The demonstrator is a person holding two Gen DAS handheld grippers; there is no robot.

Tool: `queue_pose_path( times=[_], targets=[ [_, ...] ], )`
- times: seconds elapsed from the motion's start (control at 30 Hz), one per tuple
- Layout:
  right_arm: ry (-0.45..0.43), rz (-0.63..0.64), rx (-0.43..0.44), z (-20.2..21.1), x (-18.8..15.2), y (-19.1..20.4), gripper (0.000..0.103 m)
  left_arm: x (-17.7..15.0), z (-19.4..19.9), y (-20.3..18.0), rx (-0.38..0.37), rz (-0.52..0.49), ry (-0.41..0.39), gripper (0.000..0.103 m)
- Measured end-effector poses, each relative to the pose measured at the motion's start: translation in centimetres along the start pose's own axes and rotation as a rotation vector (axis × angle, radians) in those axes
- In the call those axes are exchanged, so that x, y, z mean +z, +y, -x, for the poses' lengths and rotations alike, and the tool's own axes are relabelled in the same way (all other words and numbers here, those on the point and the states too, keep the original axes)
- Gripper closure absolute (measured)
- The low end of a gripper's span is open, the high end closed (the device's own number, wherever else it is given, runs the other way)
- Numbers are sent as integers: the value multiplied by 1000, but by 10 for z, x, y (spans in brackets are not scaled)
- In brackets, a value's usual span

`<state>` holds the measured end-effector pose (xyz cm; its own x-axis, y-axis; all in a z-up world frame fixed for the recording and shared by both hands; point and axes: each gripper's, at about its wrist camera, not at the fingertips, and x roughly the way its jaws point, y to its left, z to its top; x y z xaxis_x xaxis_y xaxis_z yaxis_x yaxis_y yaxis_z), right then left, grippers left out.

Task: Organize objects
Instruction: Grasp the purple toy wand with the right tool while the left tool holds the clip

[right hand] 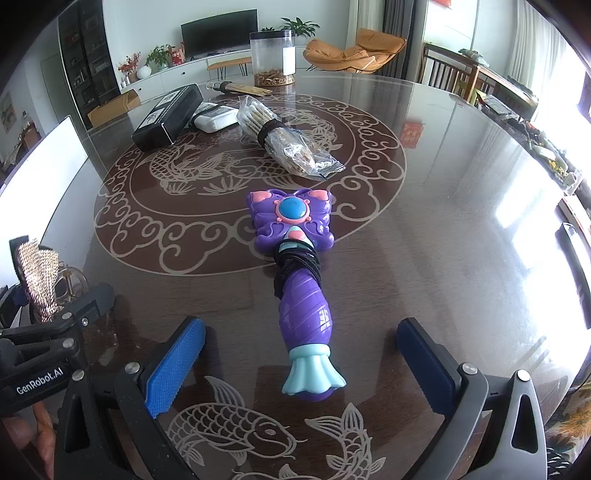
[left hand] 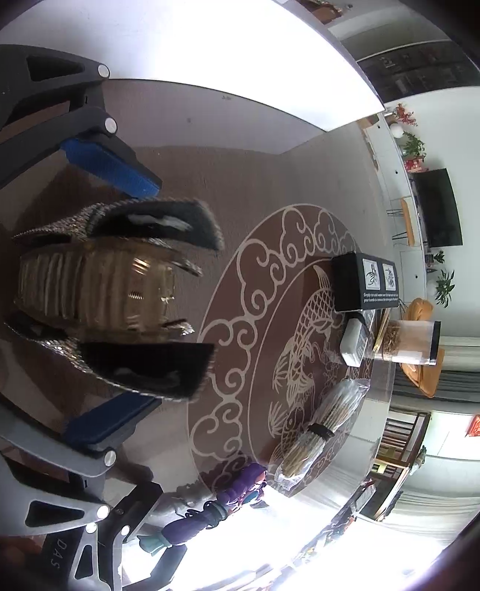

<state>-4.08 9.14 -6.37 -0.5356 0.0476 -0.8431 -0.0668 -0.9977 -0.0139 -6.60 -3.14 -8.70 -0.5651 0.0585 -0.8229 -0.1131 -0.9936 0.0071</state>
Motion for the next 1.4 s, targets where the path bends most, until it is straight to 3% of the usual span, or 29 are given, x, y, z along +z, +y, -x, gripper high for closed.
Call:
queue_pose_path(
  times=[0.77, 0.83, 0.87, 0.9, 0.97, 1.0, 1.07, 1.17, 1.3, 1.37, 1.4],
  targets=[
    [0, 1, 1, 1, 0, 0, 0, 1, -1, 2, -6, -2, 7, 0],
    [10, -1, 23, 2, 1, -2, 0, 1, 0, 4, 8, 16, 24, 0],
    [3, -25, 94, 7, 3, -7, 0, 0, 1, 7, 18, 32, 29, 0],
    [-22, -71, 170, 14, 5, -17, 0, -2, 3, 8, 24, 38, 26, 4],
    [-94, -184, 277, 33, 6, -42, 0, -5, 12, 10, 15, 17, -9, 39],
    [-132, -266, 330, 44, 5, -64, 0, -6, 15, 9, 9, 6, -16, 47],
    [-127, -335, 347, 51, 6, -88, 0, -11, 20, 10, 17, 1, -25, 48],
    [-36, -336, 346, 48, 8, -103, 0, -20, 25, 12, 7, 9, -43, 48],
    [51, -155, 324, 41, 18, -66, 0, -28, 32, 6, -17, -12, -55, 48],
    [70, -88, 280, 28, 29, -48, 6, -30, 36, 6, -41, -1, -52, 48],
    [91, -45, 229, 18, 36, -35, 19, -29, 38, 6, -50, 6, -52, 48]
  ],
)
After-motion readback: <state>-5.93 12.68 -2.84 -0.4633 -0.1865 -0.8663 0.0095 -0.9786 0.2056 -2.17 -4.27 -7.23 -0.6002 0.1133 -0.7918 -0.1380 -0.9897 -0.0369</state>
